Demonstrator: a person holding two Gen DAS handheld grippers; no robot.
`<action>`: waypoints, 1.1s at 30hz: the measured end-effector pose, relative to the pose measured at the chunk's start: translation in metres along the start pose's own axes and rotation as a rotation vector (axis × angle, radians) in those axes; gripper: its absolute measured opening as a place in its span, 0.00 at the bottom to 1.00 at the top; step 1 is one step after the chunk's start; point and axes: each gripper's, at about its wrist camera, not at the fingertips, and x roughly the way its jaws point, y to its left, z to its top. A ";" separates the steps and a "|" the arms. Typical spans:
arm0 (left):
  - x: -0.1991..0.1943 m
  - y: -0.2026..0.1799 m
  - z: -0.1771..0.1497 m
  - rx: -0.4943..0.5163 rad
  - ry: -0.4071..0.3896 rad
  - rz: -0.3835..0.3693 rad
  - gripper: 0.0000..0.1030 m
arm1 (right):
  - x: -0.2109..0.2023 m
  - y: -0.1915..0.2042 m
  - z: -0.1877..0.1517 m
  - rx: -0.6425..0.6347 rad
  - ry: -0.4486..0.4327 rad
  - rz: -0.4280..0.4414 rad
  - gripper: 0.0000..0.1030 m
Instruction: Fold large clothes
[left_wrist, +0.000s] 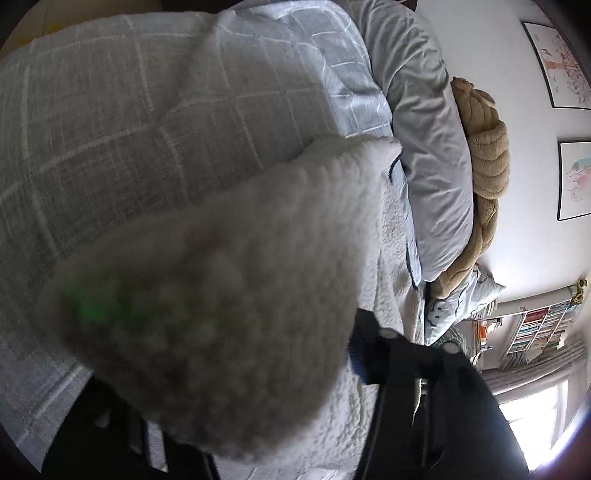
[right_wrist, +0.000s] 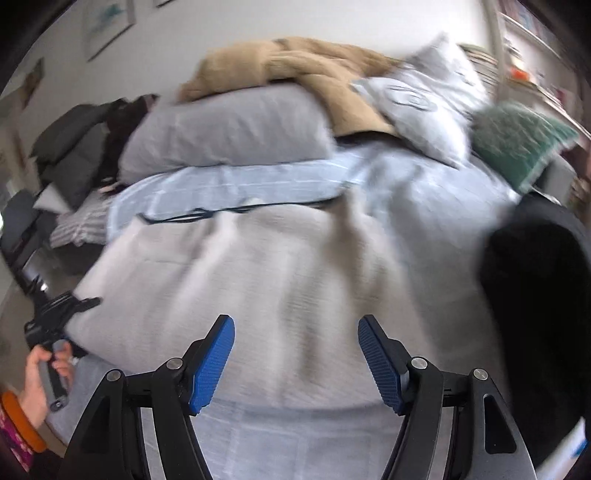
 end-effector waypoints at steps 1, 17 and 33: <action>-0.002 -0.003 -0.001 0.002 -0.009 -0.002 0.42 | 0.004 0.011 0.002 -0.022 -0.005 0.021 0.61; -0.063 -0.129 -0.042 0.446 -0.146 -0.199 0.33 | 0.151 0.114 -0.014 -0.130 0.269 0.128 0.32; -0.008 -0.239 -0.205 0.964 0.017 -0.302 0.35 | 0.099 -0.008 0.019 0.262 0.209 0.347 0.46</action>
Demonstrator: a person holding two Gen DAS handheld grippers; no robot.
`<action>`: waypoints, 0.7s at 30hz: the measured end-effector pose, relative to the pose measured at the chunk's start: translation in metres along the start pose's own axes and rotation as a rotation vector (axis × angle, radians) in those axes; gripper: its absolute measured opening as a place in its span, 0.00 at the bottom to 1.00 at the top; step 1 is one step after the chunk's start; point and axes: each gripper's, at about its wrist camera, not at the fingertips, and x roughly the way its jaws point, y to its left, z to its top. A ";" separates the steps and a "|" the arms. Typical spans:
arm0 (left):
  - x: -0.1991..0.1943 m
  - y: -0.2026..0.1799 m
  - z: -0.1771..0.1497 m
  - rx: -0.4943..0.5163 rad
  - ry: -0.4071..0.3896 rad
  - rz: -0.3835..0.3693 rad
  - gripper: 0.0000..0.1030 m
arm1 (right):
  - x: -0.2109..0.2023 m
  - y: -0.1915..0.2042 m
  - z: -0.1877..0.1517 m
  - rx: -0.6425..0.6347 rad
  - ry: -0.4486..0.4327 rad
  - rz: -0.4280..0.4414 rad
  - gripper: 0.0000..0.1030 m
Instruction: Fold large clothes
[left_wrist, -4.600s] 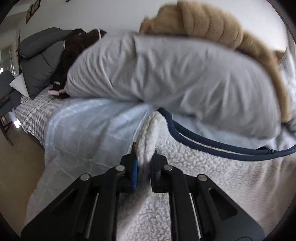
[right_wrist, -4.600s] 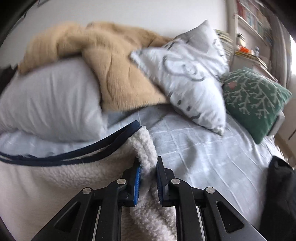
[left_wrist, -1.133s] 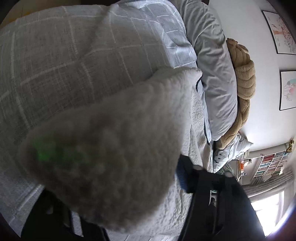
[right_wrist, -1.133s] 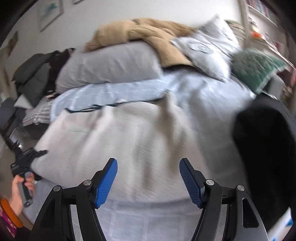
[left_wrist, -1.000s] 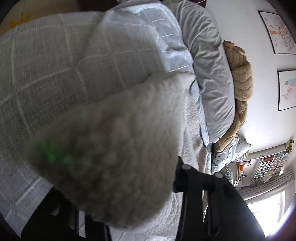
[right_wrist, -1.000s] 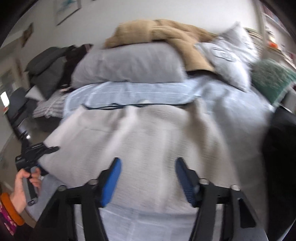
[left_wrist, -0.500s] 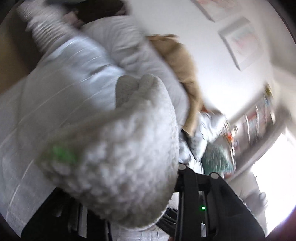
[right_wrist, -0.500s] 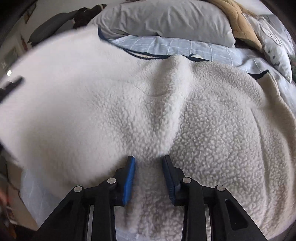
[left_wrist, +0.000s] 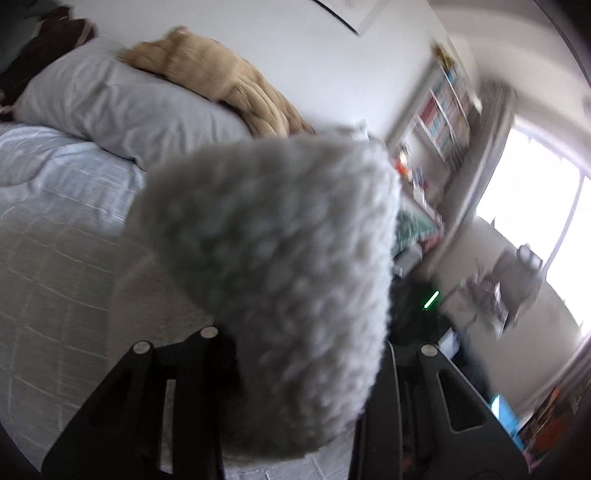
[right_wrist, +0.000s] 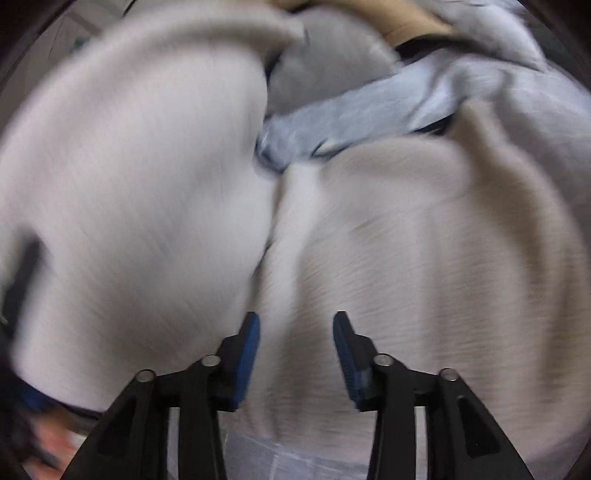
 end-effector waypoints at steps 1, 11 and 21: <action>0.006 -0.009 -0.007 0.033 0.026 0.003 0.35 | -0.016 -0.013 0.003 0.021 -0.032 -0.009 0.47; 0.056 -0.057 -0.085 0.372 0.228 0.054 0.38 | -0.080 -0.095 0.005 0.184 -0.105 -0.020 0.63; 0.035 -0.065 -0.078 0.409 0.284 -0.024 0.61 | -0.071 -0.099 0.009 0.296 -0.054 0.218 0.71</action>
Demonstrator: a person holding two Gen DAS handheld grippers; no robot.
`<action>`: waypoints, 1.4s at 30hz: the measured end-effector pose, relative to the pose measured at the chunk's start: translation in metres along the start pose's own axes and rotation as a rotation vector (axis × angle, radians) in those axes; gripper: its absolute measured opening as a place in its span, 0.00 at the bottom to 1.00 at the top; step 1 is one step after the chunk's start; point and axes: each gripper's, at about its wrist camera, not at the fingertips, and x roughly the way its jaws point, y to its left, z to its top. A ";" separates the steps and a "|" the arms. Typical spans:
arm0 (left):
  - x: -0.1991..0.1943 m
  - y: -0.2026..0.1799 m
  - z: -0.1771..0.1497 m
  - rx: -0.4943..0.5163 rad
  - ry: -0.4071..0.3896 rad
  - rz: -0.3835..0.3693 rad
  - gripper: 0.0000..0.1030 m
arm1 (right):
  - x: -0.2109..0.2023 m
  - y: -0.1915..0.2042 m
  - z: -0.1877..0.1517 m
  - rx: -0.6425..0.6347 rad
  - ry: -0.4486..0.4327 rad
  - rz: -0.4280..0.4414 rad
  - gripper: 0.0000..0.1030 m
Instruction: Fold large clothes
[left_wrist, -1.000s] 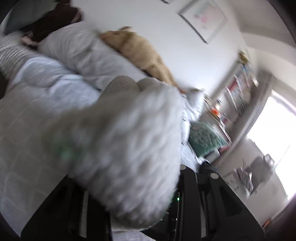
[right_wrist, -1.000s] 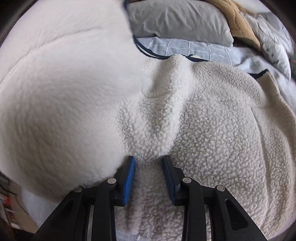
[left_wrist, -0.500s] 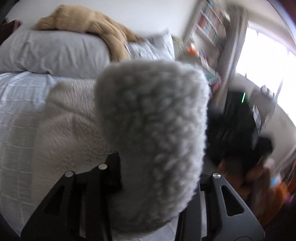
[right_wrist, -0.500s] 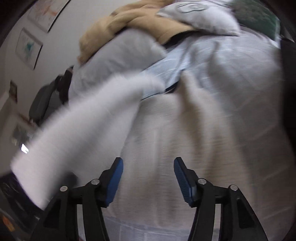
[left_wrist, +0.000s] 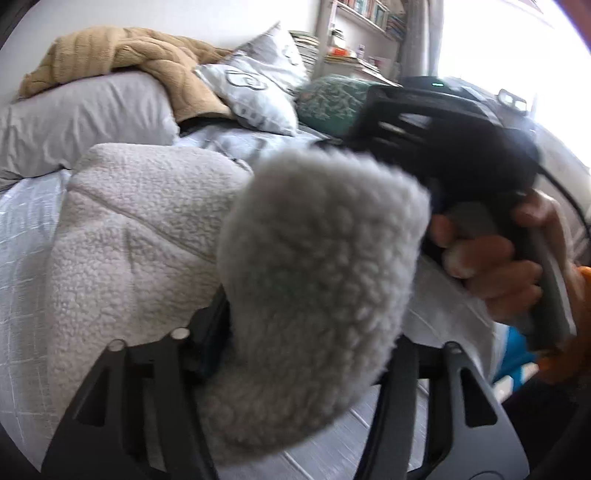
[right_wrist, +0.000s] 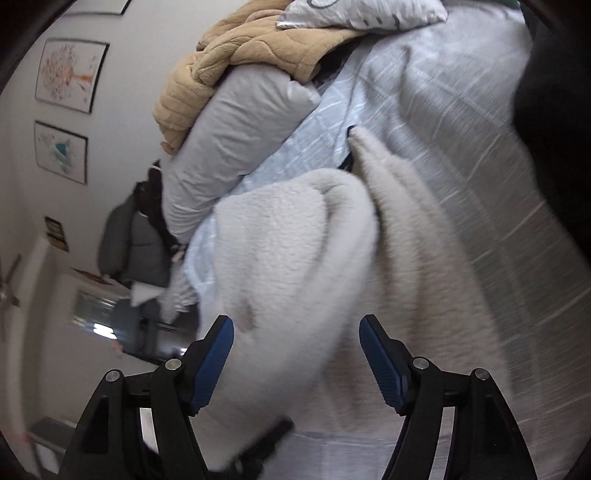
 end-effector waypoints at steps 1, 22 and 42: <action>-0.005 -0.001 0.000 0.009 0.010 -0.025 0.65 | 0.003 0.001 0.001 0.006 0.004 0.012 0.72; -0.114 0.097 -0.007 -0.215 -0.034 -0.119 0.68 | 0.044 0.035 0.004 -0.138 0.000 -0.067 0.25; -0.033 0.041 0.001 -0.184 0.067 0.062 0.68 | -0.104 0.072 0.009 -0.398 -0.366 -0.383 0.45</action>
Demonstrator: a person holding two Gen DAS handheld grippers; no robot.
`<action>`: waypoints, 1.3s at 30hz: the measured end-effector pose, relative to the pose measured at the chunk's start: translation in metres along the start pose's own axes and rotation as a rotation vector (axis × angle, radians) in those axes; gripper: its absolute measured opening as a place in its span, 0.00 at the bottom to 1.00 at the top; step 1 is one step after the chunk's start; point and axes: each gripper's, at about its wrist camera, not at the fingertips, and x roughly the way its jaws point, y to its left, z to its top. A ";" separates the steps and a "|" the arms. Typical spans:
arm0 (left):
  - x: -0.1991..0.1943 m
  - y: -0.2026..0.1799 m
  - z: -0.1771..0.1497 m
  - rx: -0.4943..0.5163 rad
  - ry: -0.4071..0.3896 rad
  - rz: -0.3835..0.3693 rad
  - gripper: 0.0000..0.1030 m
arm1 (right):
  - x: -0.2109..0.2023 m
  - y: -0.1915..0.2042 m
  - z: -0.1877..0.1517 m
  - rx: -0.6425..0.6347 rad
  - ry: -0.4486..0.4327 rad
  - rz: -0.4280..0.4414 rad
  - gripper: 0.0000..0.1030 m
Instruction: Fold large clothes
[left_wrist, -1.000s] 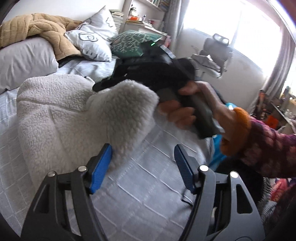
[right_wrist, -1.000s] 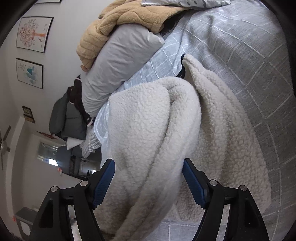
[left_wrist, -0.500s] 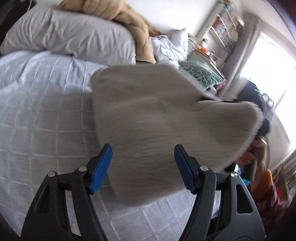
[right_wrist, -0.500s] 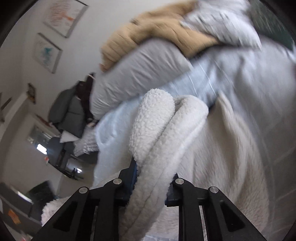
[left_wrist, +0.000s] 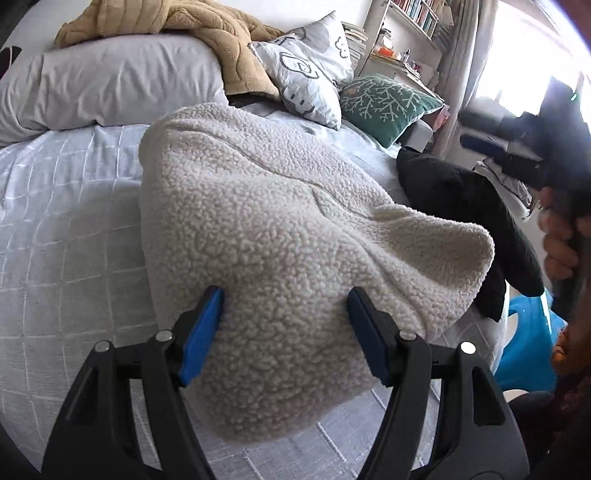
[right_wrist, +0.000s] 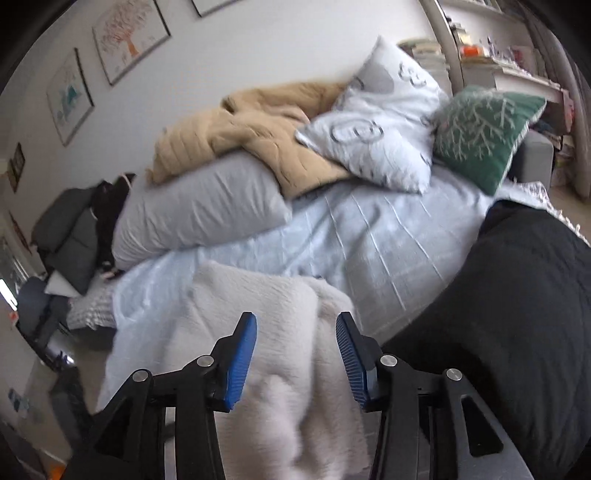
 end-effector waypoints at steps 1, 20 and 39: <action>0.000 -0.001 -0.001 0.005 -0.003 0.009 0.68 | -0.003 0.010 -0.001 -0.015 -0.011 0.016 0.45; 0.026 0.012 0.068 0.040 -0.038 0.099 0.66 | 0.136 -0.022 -0.063 0.010 0.148 -0.204 0.61; 0.115 0.067 0.095 0.018 0.063 0.241 0.74 | 0.156 -0.022 -0.059 0.097 0.229 -0.204 0.71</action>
